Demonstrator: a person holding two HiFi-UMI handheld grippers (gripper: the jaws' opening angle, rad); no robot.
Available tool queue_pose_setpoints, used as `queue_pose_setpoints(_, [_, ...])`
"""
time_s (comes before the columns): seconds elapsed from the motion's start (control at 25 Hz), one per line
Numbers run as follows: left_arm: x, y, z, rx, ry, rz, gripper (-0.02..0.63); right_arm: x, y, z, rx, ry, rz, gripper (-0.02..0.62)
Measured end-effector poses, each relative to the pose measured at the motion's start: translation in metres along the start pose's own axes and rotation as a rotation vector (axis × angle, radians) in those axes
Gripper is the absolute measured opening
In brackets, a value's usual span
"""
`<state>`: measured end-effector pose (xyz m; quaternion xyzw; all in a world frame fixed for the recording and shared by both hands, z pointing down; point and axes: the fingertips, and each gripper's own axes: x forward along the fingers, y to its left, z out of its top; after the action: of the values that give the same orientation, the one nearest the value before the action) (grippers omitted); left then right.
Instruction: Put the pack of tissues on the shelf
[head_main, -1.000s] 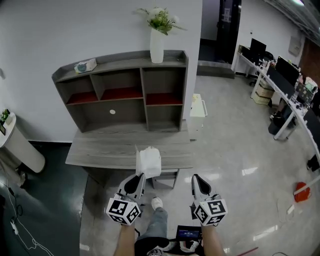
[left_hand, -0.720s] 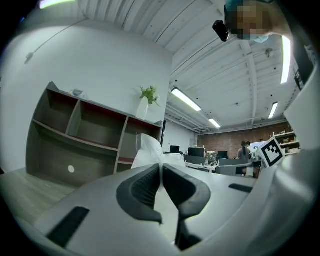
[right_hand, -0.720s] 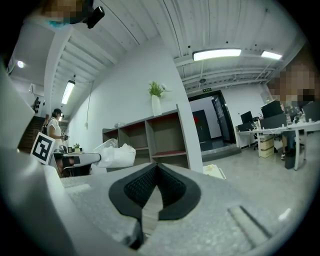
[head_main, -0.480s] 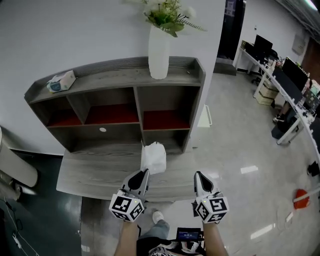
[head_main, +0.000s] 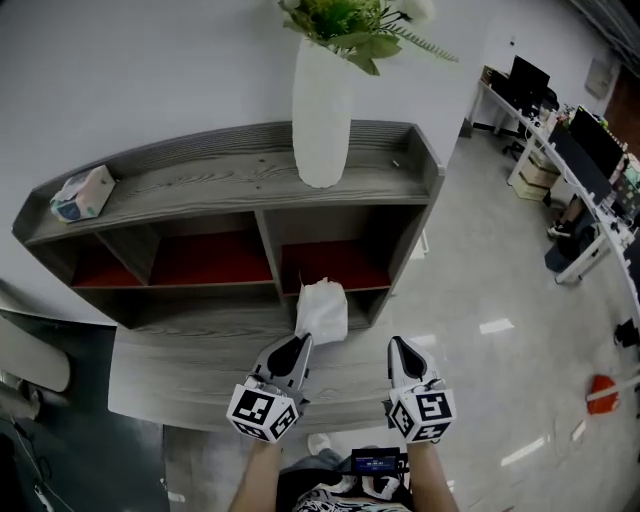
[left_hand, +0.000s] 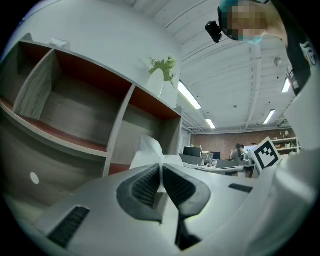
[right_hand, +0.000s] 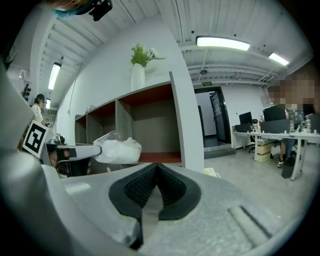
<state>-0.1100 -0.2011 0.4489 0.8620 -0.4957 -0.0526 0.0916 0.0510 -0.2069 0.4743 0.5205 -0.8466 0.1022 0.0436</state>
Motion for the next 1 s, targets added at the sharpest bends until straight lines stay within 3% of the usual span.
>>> queue_pose_setpoints(0.4, [0.035,-0.002,0.000,0.032,0.012,-0.034,0.020,0.015,-0.021,0.011,0.006,-0.024,0.015,0.005])
queue_pose_setpoints(1.0, [0.032,0.000,0.000,0.059,0.009,0.029,0.018,0.023,-0.028,0.005,0.025,-0.007,0.052,0.005])
